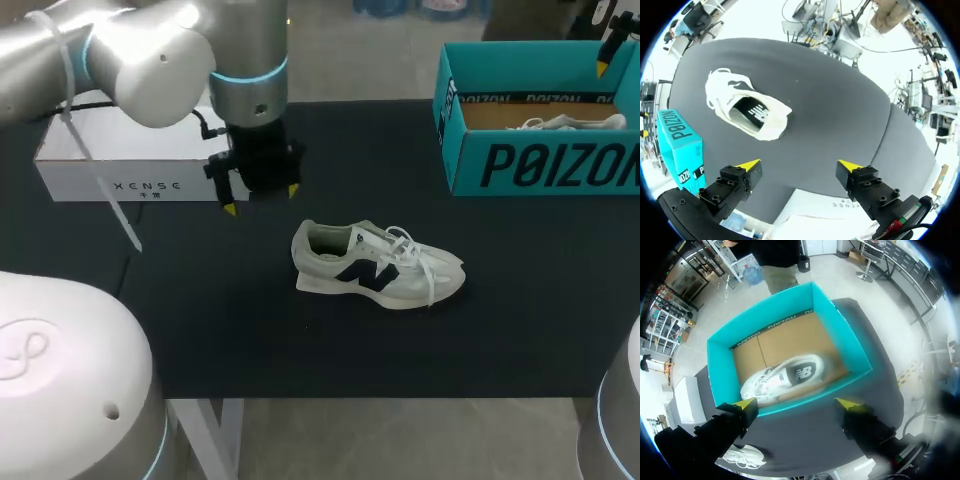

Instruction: Take the shoe out of the shoebox, open the shoe tongue, remove and reinsert the insole, then place the shoe into the shoebox

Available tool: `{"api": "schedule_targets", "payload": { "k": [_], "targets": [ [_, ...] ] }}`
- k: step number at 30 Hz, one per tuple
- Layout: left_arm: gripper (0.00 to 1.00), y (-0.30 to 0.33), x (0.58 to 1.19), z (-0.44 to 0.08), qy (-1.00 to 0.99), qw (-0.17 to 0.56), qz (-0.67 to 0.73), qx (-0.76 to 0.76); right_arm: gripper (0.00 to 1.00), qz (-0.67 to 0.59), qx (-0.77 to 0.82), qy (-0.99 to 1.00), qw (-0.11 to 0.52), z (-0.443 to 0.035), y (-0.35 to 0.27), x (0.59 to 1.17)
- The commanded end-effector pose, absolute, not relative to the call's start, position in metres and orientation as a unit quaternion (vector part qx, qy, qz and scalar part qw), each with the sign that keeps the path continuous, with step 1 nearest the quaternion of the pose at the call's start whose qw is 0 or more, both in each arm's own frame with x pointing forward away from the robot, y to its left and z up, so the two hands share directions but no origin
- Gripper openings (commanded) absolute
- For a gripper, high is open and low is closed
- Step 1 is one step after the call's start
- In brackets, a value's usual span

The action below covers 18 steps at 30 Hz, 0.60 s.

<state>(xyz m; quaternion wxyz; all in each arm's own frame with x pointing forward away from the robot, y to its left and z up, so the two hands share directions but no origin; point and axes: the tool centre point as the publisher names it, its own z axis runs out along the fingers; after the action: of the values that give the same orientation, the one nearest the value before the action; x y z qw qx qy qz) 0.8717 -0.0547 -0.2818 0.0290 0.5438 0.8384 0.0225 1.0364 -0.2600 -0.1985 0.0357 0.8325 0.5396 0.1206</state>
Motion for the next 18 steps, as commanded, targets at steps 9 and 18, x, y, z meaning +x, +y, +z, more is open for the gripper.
{"api": "schedule_targets", "payload": {
  "k": [9,18],
  "targets": [
    [1.00,0.0146,0.8412,-0.2838,0.878,0.096,-0.122,0.452,1.00,0.120,0.833,0.539,0.036,-0.1984,-0.2598,1.0366],
    [1.00,0.0146,0.8412,-0.2838,0.878,0.096,-0.122,0.452,1.00,0.120,0.833,0.539,0.036,-0.1984,-0.2598,1.0366]
  ]
}}
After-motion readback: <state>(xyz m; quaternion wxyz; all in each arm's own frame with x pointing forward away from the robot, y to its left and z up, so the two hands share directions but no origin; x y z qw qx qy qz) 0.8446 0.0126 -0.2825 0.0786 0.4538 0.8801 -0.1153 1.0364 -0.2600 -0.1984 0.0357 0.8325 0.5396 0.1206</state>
